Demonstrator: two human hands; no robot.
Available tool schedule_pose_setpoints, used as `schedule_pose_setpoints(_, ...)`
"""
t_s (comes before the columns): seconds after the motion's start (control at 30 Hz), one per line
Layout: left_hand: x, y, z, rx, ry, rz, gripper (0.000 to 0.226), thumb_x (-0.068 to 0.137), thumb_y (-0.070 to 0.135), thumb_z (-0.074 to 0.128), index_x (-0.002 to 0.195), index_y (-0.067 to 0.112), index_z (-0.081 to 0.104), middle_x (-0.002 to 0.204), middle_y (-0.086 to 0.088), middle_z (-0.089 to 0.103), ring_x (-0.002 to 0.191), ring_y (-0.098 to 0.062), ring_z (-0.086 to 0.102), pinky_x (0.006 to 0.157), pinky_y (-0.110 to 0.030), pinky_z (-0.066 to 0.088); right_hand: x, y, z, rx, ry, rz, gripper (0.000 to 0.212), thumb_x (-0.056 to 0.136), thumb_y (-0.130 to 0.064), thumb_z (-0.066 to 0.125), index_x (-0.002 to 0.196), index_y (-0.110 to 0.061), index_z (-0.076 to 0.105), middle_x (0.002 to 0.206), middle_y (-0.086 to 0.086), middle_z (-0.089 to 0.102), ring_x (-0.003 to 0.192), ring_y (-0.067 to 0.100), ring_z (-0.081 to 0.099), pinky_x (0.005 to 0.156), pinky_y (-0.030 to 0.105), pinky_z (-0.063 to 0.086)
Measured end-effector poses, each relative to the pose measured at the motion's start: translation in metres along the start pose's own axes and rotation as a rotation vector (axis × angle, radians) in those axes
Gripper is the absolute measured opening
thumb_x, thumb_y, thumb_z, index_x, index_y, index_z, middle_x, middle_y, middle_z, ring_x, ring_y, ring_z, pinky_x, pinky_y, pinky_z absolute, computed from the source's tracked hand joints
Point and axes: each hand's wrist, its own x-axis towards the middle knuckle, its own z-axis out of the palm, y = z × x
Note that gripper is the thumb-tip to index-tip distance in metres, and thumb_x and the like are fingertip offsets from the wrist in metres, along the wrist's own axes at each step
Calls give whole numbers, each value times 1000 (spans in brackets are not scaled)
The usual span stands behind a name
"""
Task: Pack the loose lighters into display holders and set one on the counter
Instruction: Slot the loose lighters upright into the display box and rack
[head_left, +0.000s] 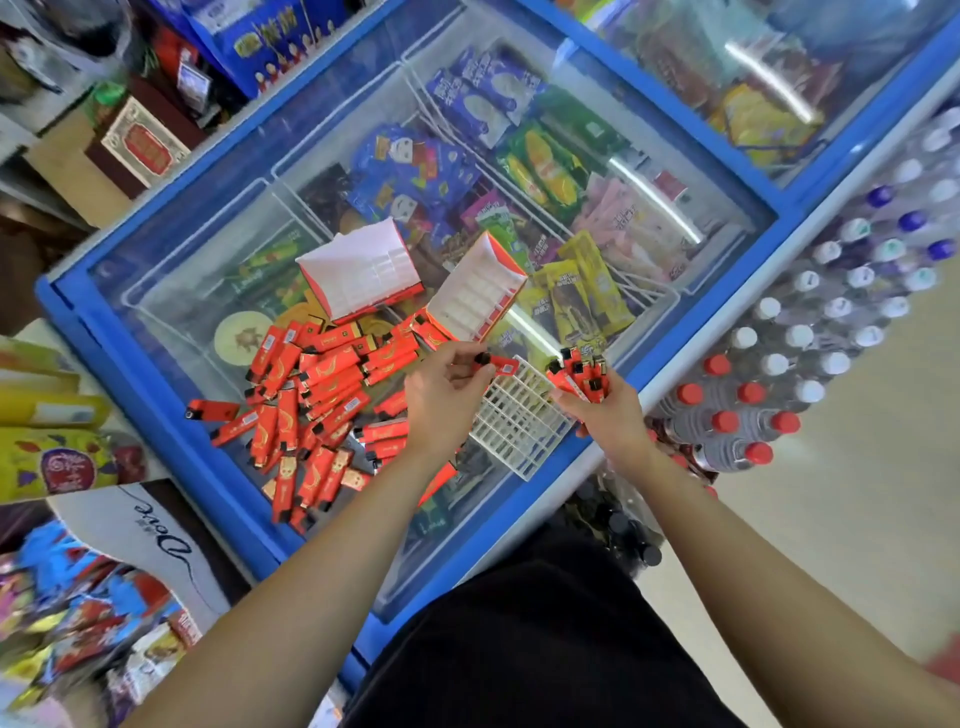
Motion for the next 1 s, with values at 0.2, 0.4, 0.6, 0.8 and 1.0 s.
schedule_pose_setpoints(0.2,13,-12,16,131,12,34,18,87,13,79,105,16,76,90,8,74,84,-4,69,82,-27,60,5,5,-3,10,-9,22,22,82,-25,83,96,-17,68,86,10,71,58,13,59,50,24,52)
schedule_pose_setpoints(0.4,16,-8,23,295,-6,234,17,88,8,76,104,15,77,91,9,72,81,-6,69,79,-30,61,9,7,-4,-2,-22,48,24,82,-26,83,96,-14,68,81,6,70,53,8,58,50,23,51)
schedule_pose_setpoints(0.6,19,-9,31,372,-35,312,16,88,10,75,103,15,78,92,2,74,81,-10,69,78,-36,61,8,4,-5,1,-45,51,24,82,-27,82,98,-16,68,82,-5,72,66,5,64,56,26,57)
schedule_pose_setpoints(0.8,26,-10,25,431,-88,290,14,85,13,78,97,19,81,85,4,75,74,-11,69,75,-39,61,2,2,-3,-15,-80,44,21,83,-24,82,98,-17,69,77,-10,72,63,4,63,54,25,56)
schedule_pose_setpoints(1.0,29,-8,22,517,-187,335,18,88,16,76,105,19,80,92,0,75,83,-19,70,79,-43,59,-5,2,2,15,-106,35,14,84,-20,80,93,-23,69,72,-15,72,60,-2,63,54,25,56)
